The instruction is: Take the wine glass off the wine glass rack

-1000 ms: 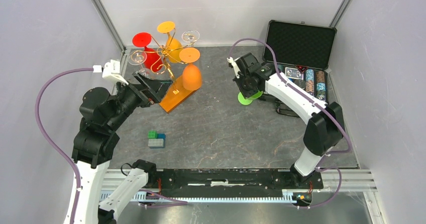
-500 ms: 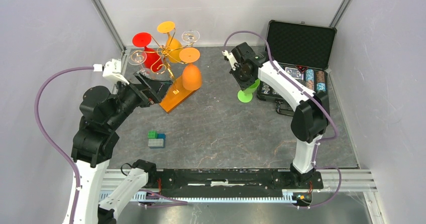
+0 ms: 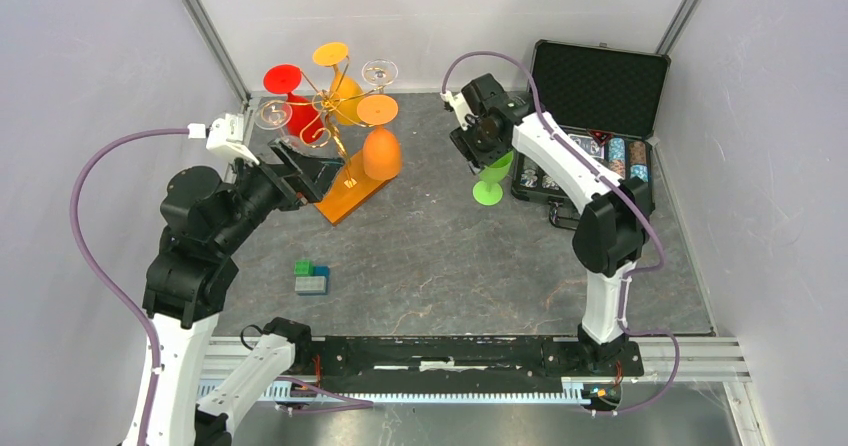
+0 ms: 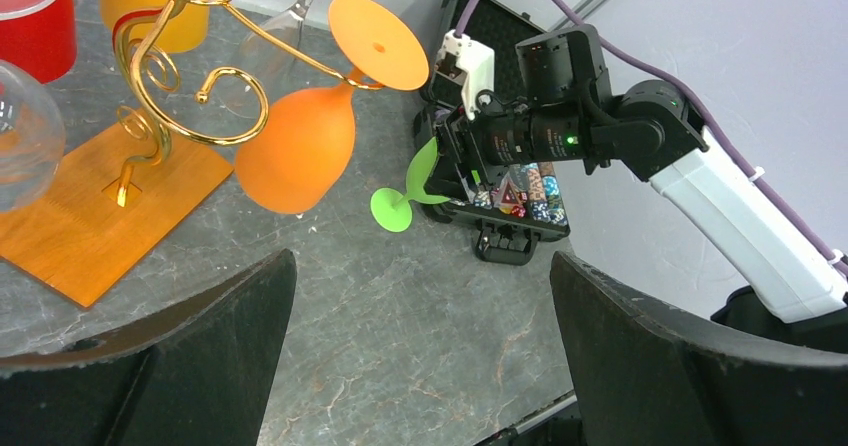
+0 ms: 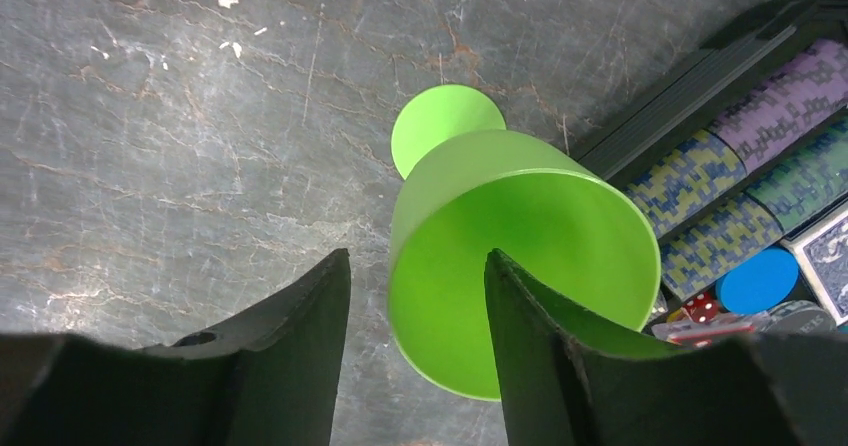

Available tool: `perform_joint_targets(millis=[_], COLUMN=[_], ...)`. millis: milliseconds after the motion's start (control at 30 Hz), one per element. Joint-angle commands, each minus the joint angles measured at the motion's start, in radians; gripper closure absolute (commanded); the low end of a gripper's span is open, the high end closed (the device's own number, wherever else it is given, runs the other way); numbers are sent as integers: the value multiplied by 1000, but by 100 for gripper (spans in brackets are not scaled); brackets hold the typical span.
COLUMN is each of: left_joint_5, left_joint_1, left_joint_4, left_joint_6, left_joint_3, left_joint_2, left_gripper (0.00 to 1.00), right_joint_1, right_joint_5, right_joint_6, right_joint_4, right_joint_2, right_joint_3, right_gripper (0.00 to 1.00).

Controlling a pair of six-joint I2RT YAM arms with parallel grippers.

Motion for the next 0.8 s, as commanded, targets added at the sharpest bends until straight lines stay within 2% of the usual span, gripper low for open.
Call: perform_joint_targets(millis=[0,67,200,367,600,767], left_joint_5=[-40,-59,-37,28,42,-32], left_joint_1=[0,0,0,0,-2,-2], left_joint_4=[18,23,61,193,293,273], left_joint_6=[51,48,13,-100,-220,-224], left_joint_3=[32,36,44,36,87,147], left_joint_2=[5,10,36,89,238,342], left_gripper=[0,0,0,0,18,23], right_joint_1=[-3,-3,-3,-1,-1,-1], right_joint_5=[-59,-90,-124,-206,-347,-389], right_joint_6=[-33,-27,-2,98,326,407], right_joint_4=[94,123,208,425,709,789], right_joint_2=[-113,-159,-278,-527,-818,-914], right_joint_3=[-21,-42,-134,-415,-774,-879], right_gripper=[38,33,32,31,36,43])
